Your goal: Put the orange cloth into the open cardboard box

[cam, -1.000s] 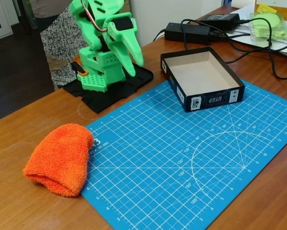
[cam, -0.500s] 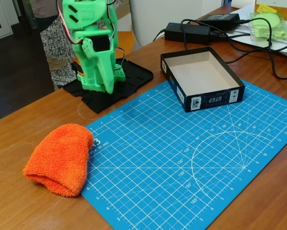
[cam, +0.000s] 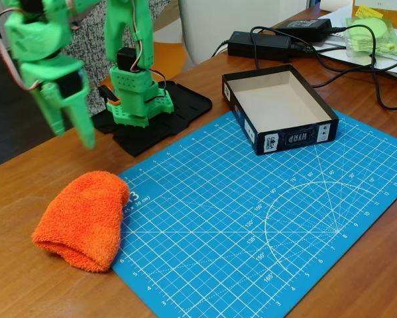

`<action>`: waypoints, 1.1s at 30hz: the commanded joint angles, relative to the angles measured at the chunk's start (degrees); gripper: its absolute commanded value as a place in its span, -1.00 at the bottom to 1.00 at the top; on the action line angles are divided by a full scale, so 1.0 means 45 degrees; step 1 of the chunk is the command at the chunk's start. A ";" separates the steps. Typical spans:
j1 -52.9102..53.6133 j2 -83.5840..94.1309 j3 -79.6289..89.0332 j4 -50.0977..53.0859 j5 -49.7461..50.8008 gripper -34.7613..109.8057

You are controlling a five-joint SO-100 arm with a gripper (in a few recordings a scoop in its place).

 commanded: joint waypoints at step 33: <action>-0.2676 -0.6074 -0.4980 0.0059 0.0586 -0.03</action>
